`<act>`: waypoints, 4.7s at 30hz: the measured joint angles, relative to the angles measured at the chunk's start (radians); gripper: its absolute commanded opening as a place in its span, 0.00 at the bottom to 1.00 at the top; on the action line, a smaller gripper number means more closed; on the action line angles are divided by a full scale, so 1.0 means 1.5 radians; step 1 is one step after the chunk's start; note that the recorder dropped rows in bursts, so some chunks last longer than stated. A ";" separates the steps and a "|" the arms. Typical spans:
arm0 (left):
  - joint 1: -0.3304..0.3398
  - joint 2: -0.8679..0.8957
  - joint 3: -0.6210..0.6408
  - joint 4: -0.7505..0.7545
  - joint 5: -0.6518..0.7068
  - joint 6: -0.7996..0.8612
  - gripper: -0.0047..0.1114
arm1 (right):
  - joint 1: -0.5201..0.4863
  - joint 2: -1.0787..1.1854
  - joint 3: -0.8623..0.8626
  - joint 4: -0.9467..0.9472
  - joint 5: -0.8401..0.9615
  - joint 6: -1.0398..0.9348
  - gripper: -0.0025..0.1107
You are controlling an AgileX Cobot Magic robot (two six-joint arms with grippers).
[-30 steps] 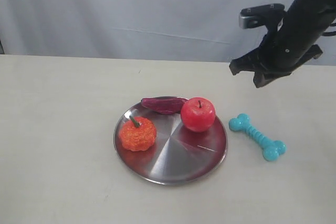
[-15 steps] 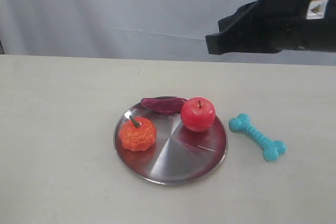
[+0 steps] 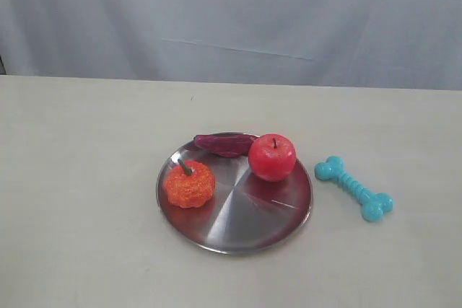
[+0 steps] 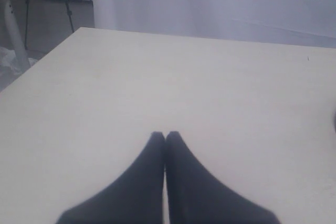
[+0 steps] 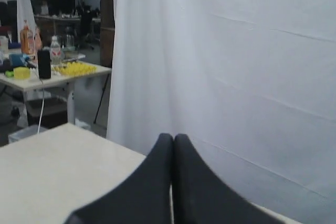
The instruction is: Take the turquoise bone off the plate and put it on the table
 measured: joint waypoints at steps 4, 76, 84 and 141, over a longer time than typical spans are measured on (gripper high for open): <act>0.000 0.000 0.000 0.000 0.000 0.000 0.04 | 0.000 -0.102 0.031 0.000 0.025 0.004 0.02; 0.000 0.000 0.000 0.000 0.000 0.000 0.04 | -0.316 -0.332 0.412 -0.018 -0.023 0.099 0.02; 0.000 0.000 0.000 0.000 0.000 0.000 0.04 | -0.316 -0.332 0.412 -0.018 0.001 0.099 0.02; 0.000 0.000 0.000 0.000 0.000 0.000 0.04 | -0.316 -0.332 0.412 0.013 0.142 0.018 0.02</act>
